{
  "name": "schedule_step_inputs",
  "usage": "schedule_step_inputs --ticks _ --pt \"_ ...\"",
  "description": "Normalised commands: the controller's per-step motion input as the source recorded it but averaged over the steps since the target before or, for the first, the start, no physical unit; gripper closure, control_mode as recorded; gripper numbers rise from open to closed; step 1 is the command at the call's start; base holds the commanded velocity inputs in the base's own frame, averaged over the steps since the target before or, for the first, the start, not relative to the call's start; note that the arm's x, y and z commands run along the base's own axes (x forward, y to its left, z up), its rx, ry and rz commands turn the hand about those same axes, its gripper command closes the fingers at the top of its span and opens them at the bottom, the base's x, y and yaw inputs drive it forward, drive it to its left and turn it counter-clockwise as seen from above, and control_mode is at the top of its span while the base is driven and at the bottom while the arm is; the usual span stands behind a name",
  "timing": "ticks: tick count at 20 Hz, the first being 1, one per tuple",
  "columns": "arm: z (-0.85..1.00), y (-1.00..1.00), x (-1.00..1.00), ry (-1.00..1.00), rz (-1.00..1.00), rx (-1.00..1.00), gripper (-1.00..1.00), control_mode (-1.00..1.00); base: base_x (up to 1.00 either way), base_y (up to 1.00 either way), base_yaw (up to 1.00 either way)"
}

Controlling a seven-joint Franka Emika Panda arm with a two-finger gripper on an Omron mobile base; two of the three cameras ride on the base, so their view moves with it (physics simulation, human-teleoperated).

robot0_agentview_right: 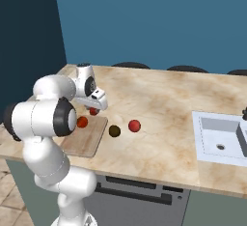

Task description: Place the avocado, onion, tomato, and bell pepper on the cutting board.

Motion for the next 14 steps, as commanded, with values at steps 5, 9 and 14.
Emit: schedule_step_inputs --ticks 5,9,14 --pt "-0.40 -0.04 0.05 0.06 0.01 0.00 1.00 -1.00 0.00 0.00 0.00" --pt "-0.37 -0.04 0.02 0.06 0.01 0.00 1.00 -1.00 0.00 0.00 0.00" --pt "-0.36 -0.02 0.00 0.05 0.01 0.00 1.00 -1.00 0.00 0.00 0.00"
